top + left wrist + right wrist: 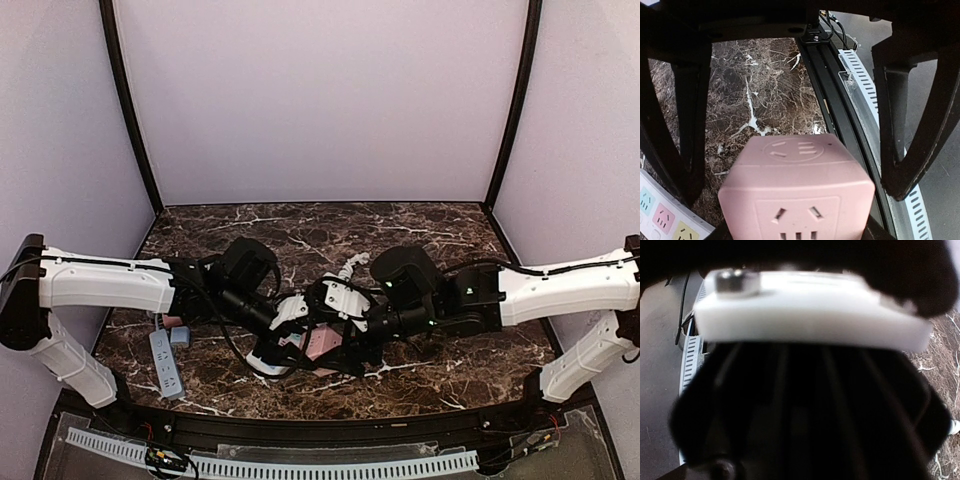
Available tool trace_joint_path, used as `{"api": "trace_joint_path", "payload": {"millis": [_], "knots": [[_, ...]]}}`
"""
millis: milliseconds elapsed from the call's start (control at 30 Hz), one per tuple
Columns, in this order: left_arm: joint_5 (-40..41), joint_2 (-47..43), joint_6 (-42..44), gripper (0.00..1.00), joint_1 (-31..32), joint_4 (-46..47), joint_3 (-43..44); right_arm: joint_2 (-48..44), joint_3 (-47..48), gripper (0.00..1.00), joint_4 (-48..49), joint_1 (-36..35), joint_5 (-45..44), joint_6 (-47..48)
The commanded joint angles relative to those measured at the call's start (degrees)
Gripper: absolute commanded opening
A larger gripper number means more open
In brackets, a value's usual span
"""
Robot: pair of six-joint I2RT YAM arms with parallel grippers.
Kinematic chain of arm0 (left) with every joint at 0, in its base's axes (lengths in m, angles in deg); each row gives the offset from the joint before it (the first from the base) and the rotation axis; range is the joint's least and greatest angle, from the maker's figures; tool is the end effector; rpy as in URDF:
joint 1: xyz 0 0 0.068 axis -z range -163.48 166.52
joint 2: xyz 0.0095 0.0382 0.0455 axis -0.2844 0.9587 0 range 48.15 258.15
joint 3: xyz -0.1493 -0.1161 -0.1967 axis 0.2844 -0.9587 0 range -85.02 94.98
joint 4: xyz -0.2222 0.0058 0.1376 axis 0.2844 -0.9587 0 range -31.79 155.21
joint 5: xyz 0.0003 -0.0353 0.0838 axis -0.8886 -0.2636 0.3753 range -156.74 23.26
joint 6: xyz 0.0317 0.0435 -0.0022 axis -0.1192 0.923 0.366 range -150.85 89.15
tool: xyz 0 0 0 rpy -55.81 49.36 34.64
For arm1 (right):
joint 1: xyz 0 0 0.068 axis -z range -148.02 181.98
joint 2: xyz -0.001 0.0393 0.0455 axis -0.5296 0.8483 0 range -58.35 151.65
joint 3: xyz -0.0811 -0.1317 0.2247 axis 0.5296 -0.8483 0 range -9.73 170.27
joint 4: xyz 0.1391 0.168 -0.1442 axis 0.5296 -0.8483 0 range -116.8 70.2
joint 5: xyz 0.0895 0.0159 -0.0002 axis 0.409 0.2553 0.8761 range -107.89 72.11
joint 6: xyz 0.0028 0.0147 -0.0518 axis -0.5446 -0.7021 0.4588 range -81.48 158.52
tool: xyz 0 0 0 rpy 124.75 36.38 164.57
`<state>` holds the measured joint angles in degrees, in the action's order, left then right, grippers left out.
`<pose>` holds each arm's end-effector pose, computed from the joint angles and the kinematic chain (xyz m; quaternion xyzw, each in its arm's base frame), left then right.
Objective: Insert the plug
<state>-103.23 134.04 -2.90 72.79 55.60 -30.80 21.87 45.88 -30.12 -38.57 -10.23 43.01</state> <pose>0.1590 -0.2764 0.2316 0.6759 0.5553 -0.3724 0.3101 0.0995 0.2962 0.2636 -0.5633 0.6830 0.3010 0.3544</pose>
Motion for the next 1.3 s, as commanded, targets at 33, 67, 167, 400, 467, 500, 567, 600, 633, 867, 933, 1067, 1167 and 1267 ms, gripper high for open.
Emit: {"api": "trace_joint_path", "payload": {"millis": [33,67,167,400,467,500,567,600,633,867,933,1067,1167,1267], "knots": [[-3.53,-3.71,-2.73,0.29,-1.09,4.68,-1.24,1.28,0.77,0.86,1.77,-1.39,-1.01,1.05],[-3.82,-3.89,-3.03,0.29,-1.30,5.47,-1.36,1.31,0.69,0.84,1.84,-1.43,-1.05,0.98],[-4.33,-4.68,-4.13,0.29,-1.71,6.86,-2.12,1.58,0.70,0.80,2.01,-1.60,-1.07,0.72],[-4.91,-6.26,-5.00,0.30,-2.09,9.09,-3.41,2.46,0.98,0.74,2.30,-1.75,-1.77,0.25],[-5.02,-6.63,-5.25,0.30,-2.09,9.39,-3.80,2.48,0.82,0.71,2.74,-1.87,-1.73,0.25],[-5.09,-6.90,-5.30,0.30,-2.12,9.41,-3.91,2.48,0.80,0.69,2.95,-1.83,-1.69,0.25],[-5.36,-7.33,-5.60,0.30,-2.17,11.07,-4.32,2.47,0.66,0.63,3.40,-1.88,-1.69,0.25],[-5.53,-7.54,-5.75,0.30,-2.20,11.30,-4.59,2.48,0.57,0.60,3.65,-1.83,-1.69,0.25],[-5.76,-7.69,-5.86,0.30,-2.21,11.81,-4.70,2.40,0.46,0.55,4.03,-1.87,-1.62,0.25],[-5.48,-8.57,-6.85,0.36,-2.46,13.21,-5.33,2.56,0.37,0.28,5.19,-1.82,-0.05,0.34],[-5.33,-8.73,-7.01,0.42,-2.50,13.40,-5.40,2.56,0.07,0.27,5.63,-1.85,-0.36,0.34],[-4.86,-9.46,-7.75,0.67,-2.72,14.84,-6.28,1.26,-1.23,0.26,7.86,-1.83,-3.26,-0.28],[-4.52,-10.40,-8.49,0.81,-2.99,17.30,-7.98,-1.21,-3.35,0.22,11.39,-1.82,-6.51,-1.18],[-4.25,-11.37,-9.05,0.94,-3.20,19.44,-9.20,-4.02,-6.14,0.20,14.92,-1.87,-8.58,-2.25]]}}
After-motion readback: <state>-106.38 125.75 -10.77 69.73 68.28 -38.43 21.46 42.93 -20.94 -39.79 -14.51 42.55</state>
